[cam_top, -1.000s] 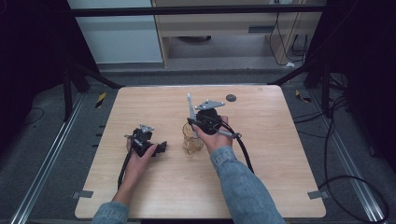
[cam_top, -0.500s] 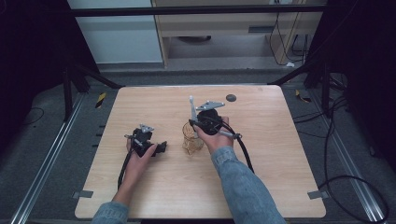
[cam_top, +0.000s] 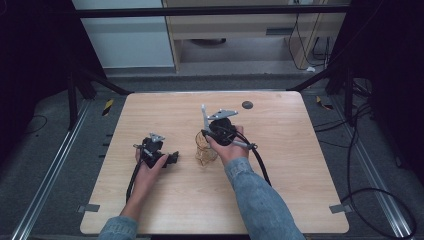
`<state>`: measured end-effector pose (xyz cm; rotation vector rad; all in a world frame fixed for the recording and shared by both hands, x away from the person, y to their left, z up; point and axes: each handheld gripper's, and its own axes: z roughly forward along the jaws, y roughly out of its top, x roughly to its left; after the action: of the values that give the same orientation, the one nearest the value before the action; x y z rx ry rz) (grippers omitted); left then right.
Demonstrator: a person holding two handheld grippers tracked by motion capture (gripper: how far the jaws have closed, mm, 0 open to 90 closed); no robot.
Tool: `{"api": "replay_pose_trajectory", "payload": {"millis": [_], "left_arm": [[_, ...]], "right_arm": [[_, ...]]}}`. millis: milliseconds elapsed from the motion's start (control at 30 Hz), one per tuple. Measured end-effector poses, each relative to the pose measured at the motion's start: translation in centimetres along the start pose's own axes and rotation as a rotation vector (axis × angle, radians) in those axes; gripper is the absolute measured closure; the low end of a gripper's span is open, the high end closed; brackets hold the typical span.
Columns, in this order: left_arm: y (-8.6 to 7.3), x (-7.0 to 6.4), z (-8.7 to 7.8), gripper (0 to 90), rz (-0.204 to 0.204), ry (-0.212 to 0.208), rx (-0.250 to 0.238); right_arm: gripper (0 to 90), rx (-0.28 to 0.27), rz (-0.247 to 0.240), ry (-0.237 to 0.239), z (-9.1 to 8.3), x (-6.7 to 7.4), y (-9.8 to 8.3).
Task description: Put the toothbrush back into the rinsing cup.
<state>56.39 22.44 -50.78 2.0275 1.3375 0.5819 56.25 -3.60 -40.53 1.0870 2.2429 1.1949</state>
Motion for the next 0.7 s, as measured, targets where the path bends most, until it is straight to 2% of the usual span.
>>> {"api": "replay_pose_trajectory", "payload": {"millis": [700], "left_arm": [[0.00, 0.00, 0.00, 0.0, 0.000, -0.001, 0.000]], "right_arm": [[67.0, -0.002, -0.013, -0.009, 0.77, 0.44, 0.37]]}}
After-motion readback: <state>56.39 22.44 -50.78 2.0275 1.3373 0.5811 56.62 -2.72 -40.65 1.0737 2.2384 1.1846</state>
